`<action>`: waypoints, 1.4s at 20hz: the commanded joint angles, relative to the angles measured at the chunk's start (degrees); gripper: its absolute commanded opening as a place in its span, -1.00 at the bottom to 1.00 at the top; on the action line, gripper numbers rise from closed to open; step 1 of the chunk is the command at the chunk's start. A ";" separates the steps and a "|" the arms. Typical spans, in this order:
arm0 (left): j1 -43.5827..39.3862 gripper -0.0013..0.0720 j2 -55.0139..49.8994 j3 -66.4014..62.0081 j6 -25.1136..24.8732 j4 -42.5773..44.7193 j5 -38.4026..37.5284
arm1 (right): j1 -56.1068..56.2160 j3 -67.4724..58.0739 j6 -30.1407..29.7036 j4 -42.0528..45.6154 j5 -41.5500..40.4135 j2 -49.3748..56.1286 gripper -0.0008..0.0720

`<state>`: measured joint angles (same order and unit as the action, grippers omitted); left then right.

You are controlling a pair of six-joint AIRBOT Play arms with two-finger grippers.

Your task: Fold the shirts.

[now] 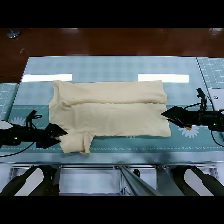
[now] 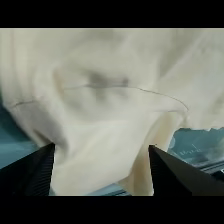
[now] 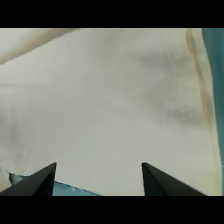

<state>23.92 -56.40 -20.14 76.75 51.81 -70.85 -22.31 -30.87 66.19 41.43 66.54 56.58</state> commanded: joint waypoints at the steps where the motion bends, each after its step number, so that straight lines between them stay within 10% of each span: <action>1: -5.20 0.95 -0.39 2.29 -0.66 -1.73 5.62 | -0.13 -0.74 -0.48 -3.37 0.57 -0.26 0.71; 7: -6.56 0.93 -0.83 1.95 -1.29 -2.03 6.67 | -3.43 -4.79 -0.20 -3.26 2.47 -0.26 0.71; 8: -7.56 0.74 -0.83 1.92 -1.31 -2.01 7.61 | -4.13 -4.79 -0.22 -3.13 2.29 -0.26 0.71; 10: -8.85 -0.78 -0.83 1.77 -1.42 -1.99 9.40 | -6.91 -4.79 -0.22 -2.73 2.86 -0.26 0.71; 11: -8.81 -0.91 -0.76 1.33 -2.64 -1.99 9.40 | -8.98 -4.79 -0.22 -1.33 3.63 -0.26 0.71; 16: -7.91 -0.91 -0.70 -3.21 -4.28 -1.75 6.95 | -11.45 -2.91 12.31 23.76 6.97 -0.26 0.71; 28: -7.98 -0.91 -0.72 -4.17 -4.66 -4.35 5.97 | 1.05 2.36 10.88 13.99 1.25 7.41 0.71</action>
<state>15.90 -57.12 -24.23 72.42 49.50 -65.30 -21.91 -28.56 78.02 60.62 71.90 61.80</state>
